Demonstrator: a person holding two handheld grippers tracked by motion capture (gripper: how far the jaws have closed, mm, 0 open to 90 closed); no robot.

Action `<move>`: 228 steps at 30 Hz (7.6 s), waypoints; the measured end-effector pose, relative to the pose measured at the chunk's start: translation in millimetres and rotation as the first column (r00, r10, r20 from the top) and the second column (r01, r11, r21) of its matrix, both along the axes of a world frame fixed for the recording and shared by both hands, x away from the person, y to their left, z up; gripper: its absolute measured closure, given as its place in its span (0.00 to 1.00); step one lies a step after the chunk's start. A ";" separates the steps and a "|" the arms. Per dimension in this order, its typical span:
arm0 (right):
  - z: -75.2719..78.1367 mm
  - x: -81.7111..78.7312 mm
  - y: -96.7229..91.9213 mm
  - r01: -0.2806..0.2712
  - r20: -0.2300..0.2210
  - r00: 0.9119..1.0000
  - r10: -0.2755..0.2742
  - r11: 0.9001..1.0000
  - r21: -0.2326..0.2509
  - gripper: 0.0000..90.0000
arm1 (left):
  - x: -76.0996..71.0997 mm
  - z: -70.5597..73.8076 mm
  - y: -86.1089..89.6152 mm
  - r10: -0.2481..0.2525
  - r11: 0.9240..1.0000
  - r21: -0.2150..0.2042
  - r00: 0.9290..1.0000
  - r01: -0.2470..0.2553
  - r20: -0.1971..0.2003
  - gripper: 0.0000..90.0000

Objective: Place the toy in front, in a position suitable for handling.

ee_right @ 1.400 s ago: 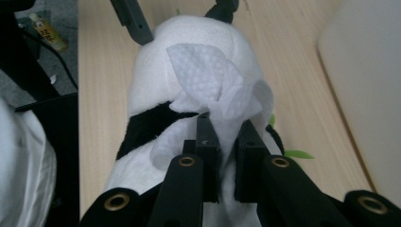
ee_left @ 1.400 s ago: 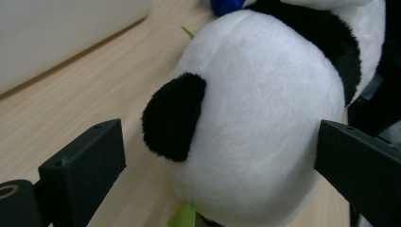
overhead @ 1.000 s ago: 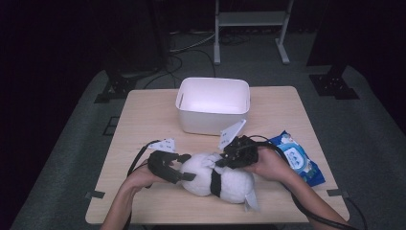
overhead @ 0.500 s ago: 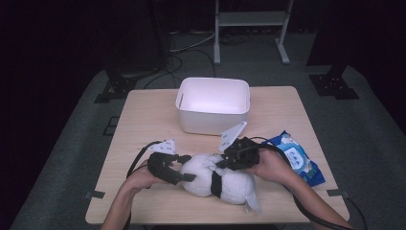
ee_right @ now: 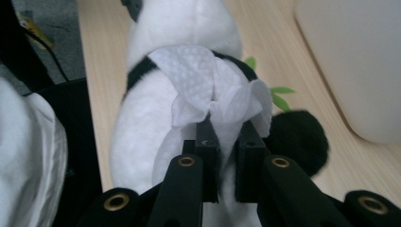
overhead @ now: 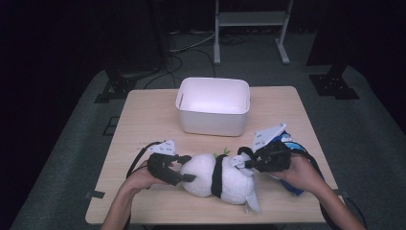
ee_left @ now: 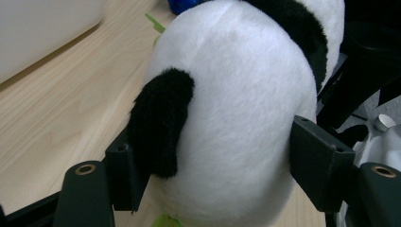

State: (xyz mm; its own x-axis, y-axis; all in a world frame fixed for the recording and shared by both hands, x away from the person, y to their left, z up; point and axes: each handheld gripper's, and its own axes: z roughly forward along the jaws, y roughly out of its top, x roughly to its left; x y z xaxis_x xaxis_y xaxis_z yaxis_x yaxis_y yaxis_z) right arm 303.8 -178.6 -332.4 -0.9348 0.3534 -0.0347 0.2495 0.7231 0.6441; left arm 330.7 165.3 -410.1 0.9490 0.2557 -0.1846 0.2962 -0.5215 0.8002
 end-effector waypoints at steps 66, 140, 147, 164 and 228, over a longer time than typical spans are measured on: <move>-1.6 12.1 25.8 -0.024 -0.017 1.000 0.024 1.000 0.016 0.91 | -9.8 12.1 -8.7 -0.019 0.998 0.053 0.997 0.015 0.069 0.35; -9.4 2.1 52.1 -0.100 -0.008 0.995 0.100 0.995 -0.010 0.91 | -10.0 23.3 -6.7 -0.005 1.000 -0.017 1.000 0.006 0.030 0.25; -10.8 -0.9 45.0 -0.094 -0.006 0.996 0.093 0.996 -0.005 0.91 | 2.5 -4.9 -3.5 -0.034 0.999 -0.028 0.997 0.032 -0.076 0.06; -4.7 3.9 33.4 -0.071 0.016 0.997 0.071 0.996 0.056 0.91 | 8.3 4.9 -2.4 -0.036 0.994 -0.105 0.999 0.032 -0.033 0.38; 54.4 20.1 32.8 -0.084 0.071 0.994 0.078 0.993 0.085 0.91 | 9.8 65.4 -39.4 -0.073 0.994 -0.079 0.995 0.079 0.073 0.37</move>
State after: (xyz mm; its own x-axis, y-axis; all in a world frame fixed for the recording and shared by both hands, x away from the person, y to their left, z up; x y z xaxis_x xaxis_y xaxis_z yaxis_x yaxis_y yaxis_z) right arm 324.0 -145.8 -278.0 -0.9572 0.2807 -0.0709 0.1459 0.6792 0.7193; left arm 340.4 125.9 -344.8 0.9763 0.1694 -0.1348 0.2005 -0.4723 0.8583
